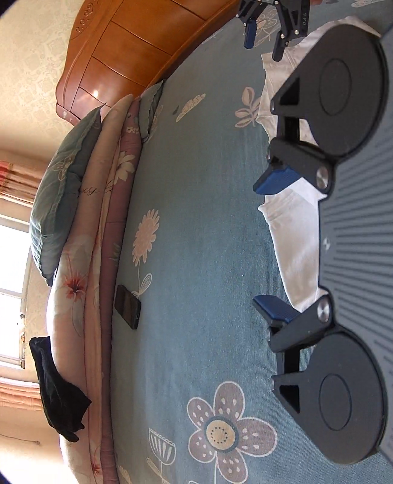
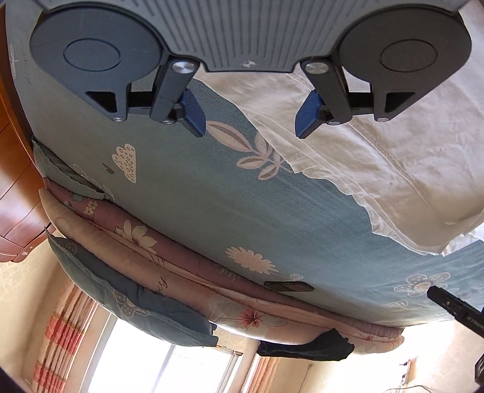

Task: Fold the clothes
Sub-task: 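Withdraw both open grippers above the folded shirt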

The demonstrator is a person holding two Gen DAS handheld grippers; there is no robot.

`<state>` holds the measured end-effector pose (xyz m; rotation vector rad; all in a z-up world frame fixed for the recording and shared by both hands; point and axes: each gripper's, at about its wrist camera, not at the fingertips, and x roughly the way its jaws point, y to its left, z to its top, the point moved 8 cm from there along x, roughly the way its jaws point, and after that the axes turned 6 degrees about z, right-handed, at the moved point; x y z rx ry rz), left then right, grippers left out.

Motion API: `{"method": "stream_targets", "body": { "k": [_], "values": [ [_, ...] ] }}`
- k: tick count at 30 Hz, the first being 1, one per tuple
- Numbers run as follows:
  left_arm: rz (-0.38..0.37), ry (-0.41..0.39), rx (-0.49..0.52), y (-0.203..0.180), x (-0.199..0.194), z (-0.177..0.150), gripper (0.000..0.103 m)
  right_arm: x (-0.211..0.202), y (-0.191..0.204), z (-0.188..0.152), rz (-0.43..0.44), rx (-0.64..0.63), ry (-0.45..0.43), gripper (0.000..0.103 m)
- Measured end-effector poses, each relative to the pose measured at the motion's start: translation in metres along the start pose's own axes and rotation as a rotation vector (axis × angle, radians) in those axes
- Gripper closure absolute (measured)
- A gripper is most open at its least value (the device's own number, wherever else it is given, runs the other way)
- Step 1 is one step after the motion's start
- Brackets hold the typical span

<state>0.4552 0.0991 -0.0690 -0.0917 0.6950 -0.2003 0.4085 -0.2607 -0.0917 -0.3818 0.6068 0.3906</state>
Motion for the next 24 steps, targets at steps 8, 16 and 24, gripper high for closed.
{"method": "stream_targets", "body": {
  "k": [8, 16, 24],
  "values": [
    [0.100, -0.062, 0.556, -0.033, -0.050, -0.082, 0.027, -0.046, -0.001, -0.041, 0.005, 0.102, -0.018, 0.028],
    [0.196, -0.038, 0.837, -0.067, -0.024, -0.121, 0.027, -0.051, 0.015, -0.066, 0.012, 0.144, 0.015, 0.028],
    [0.258, -0.015, 0.496, -0.020, 0.001, -0.071, 0.027, -0.051, 0.010, -0.080, 0.024, 0.228, 0.019, 0.028]
  ]
}}
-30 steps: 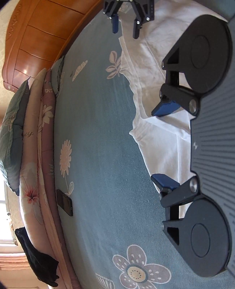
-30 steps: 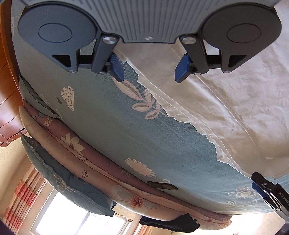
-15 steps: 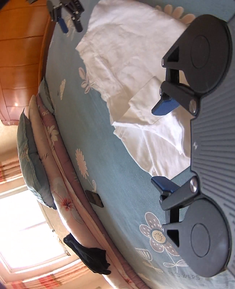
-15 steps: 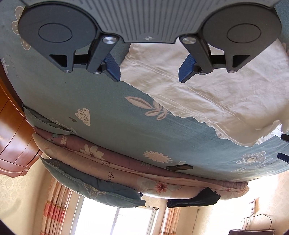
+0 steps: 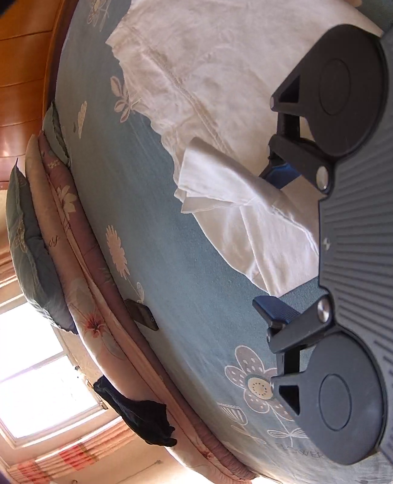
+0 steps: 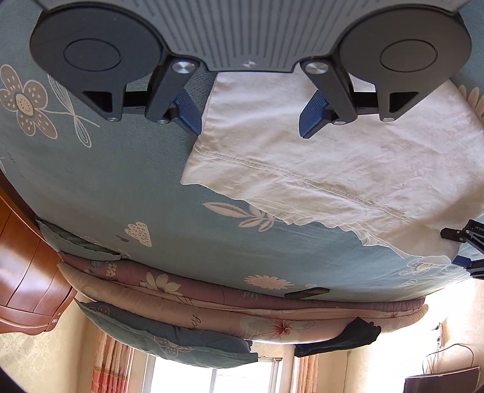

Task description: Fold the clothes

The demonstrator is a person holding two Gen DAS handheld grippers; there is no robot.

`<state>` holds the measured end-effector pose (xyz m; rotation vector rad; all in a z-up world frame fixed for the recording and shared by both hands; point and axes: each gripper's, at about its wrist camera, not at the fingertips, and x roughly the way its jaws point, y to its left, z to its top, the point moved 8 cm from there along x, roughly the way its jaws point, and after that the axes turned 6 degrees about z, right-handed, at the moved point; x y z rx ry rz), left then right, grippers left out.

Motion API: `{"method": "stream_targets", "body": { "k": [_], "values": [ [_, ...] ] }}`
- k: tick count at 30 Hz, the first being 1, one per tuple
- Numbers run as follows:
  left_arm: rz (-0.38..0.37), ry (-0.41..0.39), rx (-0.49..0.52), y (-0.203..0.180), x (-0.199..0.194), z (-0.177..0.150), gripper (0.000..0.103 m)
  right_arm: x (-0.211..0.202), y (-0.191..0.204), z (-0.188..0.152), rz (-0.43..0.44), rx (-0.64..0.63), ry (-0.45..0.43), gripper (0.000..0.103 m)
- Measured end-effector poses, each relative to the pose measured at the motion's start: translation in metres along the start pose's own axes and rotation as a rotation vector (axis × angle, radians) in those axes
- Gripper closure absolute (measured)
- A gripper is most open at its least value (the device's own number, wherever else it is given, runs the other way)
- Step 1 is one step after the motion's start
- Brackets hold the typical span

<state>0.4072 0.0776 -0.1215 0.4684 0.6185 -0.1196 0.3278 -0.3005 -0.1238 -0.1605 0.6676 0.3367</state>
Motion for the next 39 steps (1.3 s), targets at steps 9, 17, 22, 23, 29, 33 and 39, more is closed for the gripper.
{"method": "stream_targets", "body": {
  "k": [9, 17, 22, 23, 29, 33, 39],
  "values": [
    [0.056, 0.139, -0.332, 0.062, 0.002, -0.042, 0.031, -0.011, -0.004, -0.008, -0.004, 0.028, -0.003, 0.028],
    [-0.115, 0.171, -0.531, 0.064, -0.047, -0.073, 0.059, -0.028, 0.000, -0.017, 0.028, 0.126, -0.022, 0.028],
    [-0.237, 0.209, -0.614, 0.042, -0.065, -0.093, 0.059, -0.037, 0.006, -0.029, 0.049, 0.177, -0.014, 0.028],
    [-0.225, 0.220, -0.623, 0.041, -0.065, -0.097, 0.059, -0.039, 0.006, -0.032, 0.052, 0.193, -0.017, 0.028],
    [-0.218, 0.245, -0.662, 0.036, -0.070, -0.118, 0.080, -0.047, 0.001, -0.047, 0.053, 0.275, -0.018, 0.028],
    [-0.212, 0.253, -0.673, 0.041, -0.077, -0.124, 0.081, -0.052, -0.008, -0.057, 0.027, 0.309, -0.005, 0.030],
    [-0.273, 0.182, -0.717, 0.046, -0.088, -0.119, 0.080, -0.057, -0.022, -0.064, 0.069, 0.420, -0.032, 0.032]
  ]
}}
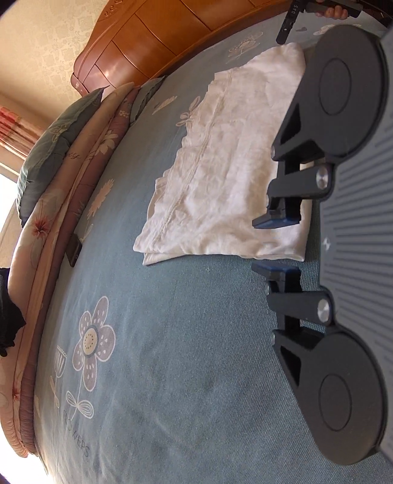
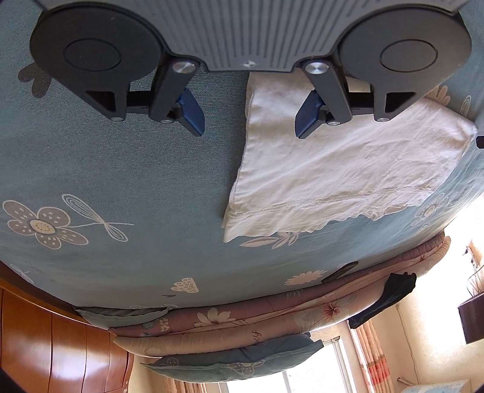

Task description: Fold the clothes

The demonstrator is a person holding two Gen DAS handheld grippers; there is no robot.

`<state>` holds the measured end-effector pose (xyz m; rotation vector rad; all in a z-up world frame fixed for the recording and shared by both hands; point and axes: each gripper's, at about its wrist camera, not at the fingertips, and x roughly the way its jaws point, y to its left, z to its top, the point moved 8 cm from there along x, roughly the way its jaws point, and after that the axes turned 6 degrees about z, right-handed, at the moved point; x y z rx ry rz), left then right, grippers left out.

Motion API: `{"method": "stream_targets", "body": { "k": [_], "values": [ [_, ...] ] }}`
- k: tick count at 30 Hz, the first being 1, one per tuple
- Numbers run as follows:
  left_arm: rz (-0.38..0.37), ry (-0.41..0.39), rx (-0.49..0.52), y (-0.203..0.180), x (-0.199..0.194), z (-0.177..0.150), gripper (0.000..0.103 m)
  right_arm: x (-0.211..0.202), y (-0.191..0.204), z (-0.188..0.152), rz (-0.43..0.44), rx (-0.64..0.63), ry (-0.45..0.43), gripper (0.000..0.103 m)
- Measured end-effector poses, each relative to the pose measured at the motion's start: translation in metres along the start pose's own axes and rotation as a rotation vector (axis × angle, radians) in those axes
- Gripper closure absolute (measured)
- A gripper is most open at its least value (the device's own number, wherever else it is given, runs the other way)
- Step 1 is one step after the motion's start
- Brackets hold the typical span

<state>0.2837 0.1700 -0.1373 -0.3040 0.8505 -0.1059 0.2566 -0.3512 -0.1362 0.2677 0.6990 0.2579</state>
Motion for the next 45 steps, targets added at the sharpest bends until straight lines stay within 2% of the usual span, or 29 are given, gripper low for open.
{"method": "stream_targets", "body": {
  "k": [2, 4, 7, 8, 9, 10, 11, 14, 17, 19, 21, 22, 24, 26, 29, 32, 34, 36, 38, 43, 45],
  "values": [
    [-0.011, 0.004, -0.001, -0.002, 0.003, -0.003, 0.075, 0.003, -0.005, -0.003, 0.034, 0.066, 0.001, 0.032],
    [-0.002, 0.043, 0.000, -0.003, 0.011, -0.012, 0.076, 0.006, -0.008, -0.006, 0.061, 0.125, 0.006, 0.032],
    [0.019, 0.034, 0.024, -0.005, 0.010, -0.018, 0.077, 0.011, -0.008, -0.012, 0.101, 0.181, 0.014, 0.033],
    [0.028, 0.037, 0.029, -0.005, 0.009, -0.019, 0.078, 0.012, -0.008, -0.014, 0.113, 0.193, 0.016, 0.040],
    [0.041, 0.040, 0.041, -0.006, 0.008, -0.020, 0.080, 0.013, -0.008, -0.016, 0.113, 0.198, 0.025, 0.066],
    [0.057, 0.042, 0.064, -0.008, 0.007, -0.022, 0.083, 0.014, -0.009, -0.018, 0.113, 0.205, 0.033, 0.076],
    [0.073, 0.044, 0.087, -0.009, 0.007, -0.023, 0.084, 0.014, -0.010, -0.020, 0.113, 0.213, 0.032, 0.084],
    [0.122, 0.050, 0.155, -0.014, 0.004, -0.028, 0.089, 0.010, -0.017, -0.025, 0.100, 0.235, 0.037, 0.092],
    [0.166, 0.064, 0.208, -0.017, 0.001, -0.029, 0.089, 0.003, -0.020, -0.027, 0.065, 0.212, 0.060, 0.093],
    [0.194, 0.072, 0.243, -0.018, -0.003, -0.028, 0.089, -0.006, -0.018, -0.022, -0.001, 0.151, 0.055, 0.092],
    [0.202, 0.040, 0.274, -0.024, -0.011, -0.021, 0.089, -0.016, -0.011, -0.012, -0.047, 0.075, 0.025, 0.088],
    [0.199, 0.023, 0.289, -0.028, -0.015, -0.016, 0.089, -0.019, -0.004, -0.005, -0.034, 0.047, 0.007, 0.088],
    [0.136, -0.026, 0.306, -0.050, -0.020, -0.004, 0.089, -0.018, 0.014, 0.008, 0.012, 0.007, -0.016, 0.088],
    [0.078, -0.054, 0.322, -0.071, -0.019, 0.004, 0.089, -0.003, 0.042, 0.014, 0.094, -0.021, -0.005, 0.087],
    [-0.028, -0.022, 0.350, -0.109, 0.006, -0.001, 0.088, 0.028, 0.083, 0.008, 0.214, -0.061, 0.045, 0.080],
    [-0.053, 0.011, 0.370, -0.126, 0.029, -0.012, 0.086, 0.056, 0.106, -0.008, 0.252, -0.083, 0.098, 0.080],
    [-0.023, 0.028, 0.349, -0.117, 0.036, -0.018, 0.085, 0.061, 0.103, -0.015, 0.206, -0.106, 0.107, 0.080],
    [0.015, 0.044, 0.321, -0.100, 0.039, -0.022, 0.086, 0.053, 0.093, -0.019, 0.197, -0.102, 0.100, 0.081],
    [0.039, 0.047, 0.273, -0.075, 0.031, -0.025, 0.086, 0.041, 0.075, -0.021, 0.124, -0.098, 0.094, 0.081],
    [0.059, 0.036, 0.176, -0.036, 0.010, -0.028, 0.085, 0.012, 0.035, -0.024, 0.078, 0.011, 0.070, 0.080],
    [0.073, 0.033, 0.179, -0.037, 0.007, -0.025, 0.085, 0.007, 0.033, -0.016, 0.053, 0.005, 0.038, 0.070]
  ]
}}
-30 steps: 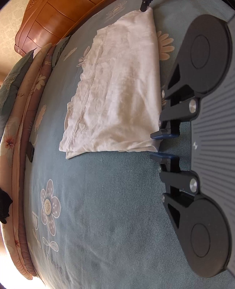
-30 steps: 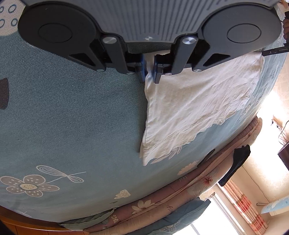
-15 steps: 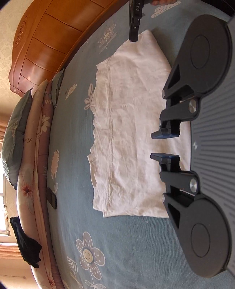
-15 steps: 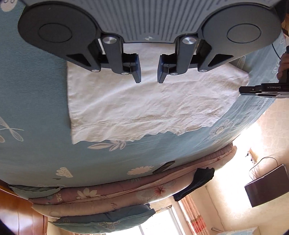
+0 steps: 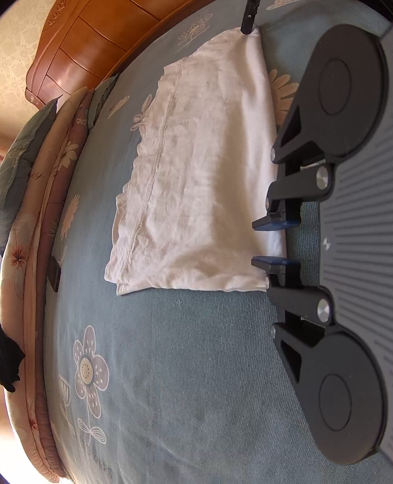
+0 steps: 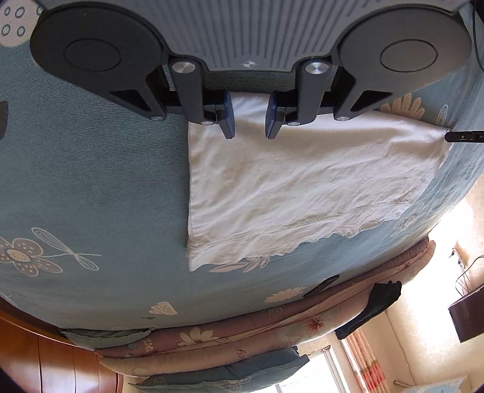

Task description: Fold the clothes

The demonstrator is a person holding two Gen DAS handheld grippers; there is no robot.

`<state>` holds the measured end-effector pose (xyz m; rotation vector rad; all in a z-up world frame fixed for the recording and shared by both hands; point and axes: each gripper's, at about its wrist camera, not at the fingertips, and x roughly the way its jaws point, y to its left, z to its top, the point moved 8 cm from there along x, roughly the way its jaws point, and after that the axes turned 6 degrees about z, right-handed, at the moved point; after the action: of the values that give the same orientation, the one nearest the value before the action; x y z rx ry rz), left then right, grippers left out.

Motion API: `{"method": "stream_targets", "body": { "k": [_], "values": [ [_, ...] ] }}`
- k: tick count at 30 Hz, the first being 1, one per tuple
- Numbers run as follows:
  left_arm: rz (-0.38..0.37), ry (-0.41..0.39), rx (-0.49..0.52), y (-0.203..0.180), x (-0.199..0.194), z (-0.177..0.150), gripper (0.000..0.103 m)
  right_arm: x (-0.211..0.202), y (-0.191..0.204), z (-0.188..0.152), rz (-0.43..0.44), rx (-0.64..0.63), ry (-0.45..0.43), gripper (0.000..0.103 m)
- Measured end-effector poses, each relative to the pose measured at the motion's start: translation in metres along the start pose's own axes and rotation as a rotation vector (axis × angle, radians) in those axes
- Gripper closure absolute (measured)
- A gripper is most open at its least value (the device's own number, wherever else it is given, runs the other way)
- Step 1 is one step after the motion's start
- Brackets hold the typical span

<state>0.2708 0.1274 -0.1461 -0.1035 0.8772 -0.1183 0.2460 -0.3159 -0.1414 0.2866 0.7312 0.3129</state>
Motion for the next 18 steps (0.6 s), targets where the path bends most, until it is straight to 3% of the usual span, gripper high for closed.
{"method": "stream_targets", "body": {
  "k": [7, 11, 13, 18],
  "values": [
    [-0.042, -0.089, 0.065, -0.046, 0.021, 0.053, 0.077, 0.040, 0.010, 0.044, 0.016, 0.009, -0.046, 0.067],
    [0.004, -0.061, 0.046, -0.046, 0.053, 0.065, 0.077, 0.056, -0.005, 0.040, -0.091, 0.044, 0.002, 0.066],
    [0.051, -0.037, 0.023, -0.034, 0.064, 0.062, 0.077, 0.052, -0.010, 0.036, -0.085, 0.050, 0.005, 0.066],
    [0.086, -0.037, -0.007, -0.015, 0.054, 0.058, 0.074, 0.041, -0.016, 0.034, -0.108, 0.076, 0.016, 0.066]
  ]
}}
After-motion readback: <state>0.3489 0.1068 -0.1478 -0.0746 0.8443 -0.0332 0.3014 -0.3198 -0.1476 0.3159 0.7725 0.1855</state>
